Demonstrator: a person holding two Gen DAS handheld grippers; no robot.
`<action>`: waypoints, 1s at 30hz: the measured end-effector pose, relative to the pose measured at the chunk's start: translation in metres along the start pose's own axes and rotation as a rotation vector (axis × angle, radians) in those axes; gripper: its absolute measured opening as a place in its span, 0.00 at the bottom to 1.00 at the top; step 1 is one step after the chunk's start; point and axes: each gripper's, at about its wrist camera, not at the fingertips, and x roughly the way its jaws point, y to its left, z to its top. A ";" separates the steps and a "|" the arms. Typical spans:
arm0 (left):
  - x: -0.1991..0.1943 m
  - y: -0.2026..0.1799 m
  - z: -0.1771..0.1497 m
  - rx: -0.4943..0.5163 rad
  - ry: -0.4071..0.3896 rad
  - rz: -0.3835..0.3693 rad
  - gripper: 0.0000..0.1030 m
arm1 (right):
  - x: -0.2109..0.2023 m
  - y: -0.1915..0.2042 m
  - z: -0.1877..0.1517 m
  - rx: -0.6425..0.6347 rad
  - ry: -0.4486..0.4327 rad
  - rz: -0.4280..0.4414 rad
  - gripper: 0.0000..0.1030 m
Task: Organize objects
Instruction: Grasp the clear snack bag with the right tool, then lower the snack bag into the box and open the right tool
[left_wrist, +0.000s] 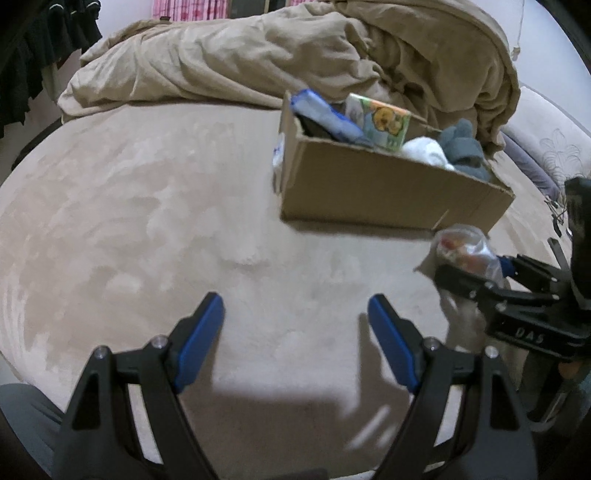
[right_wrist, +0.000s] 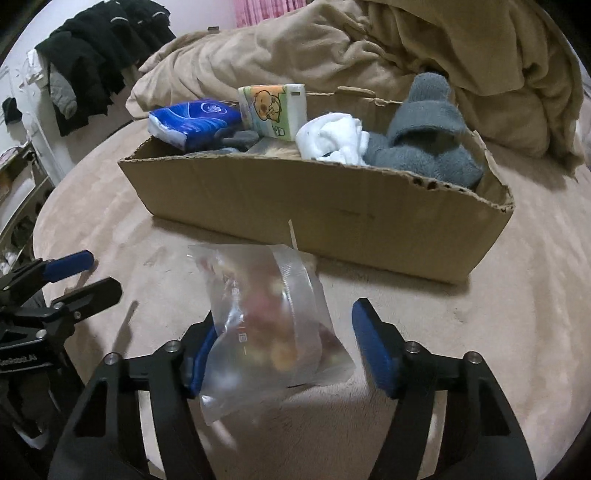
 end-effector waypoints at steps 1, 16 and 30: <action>0.000 -0.001 0.000 0.002 0.000 -0.001 0.80 | -0.002 0.000 0.000 0.001 -0.004 0.011 0.56; -0.046 -0.012 0.018 0.023 -0.061 0.000 0.80 | -0.078 0.018 0.028 -0.015 -0.159 0.029 0.50; -0.079 -0.005 0.075 0.024 -0.199 0.000 0.80 | -0.116 0.027 0.082 -0.032 -0.302 0.031 0.50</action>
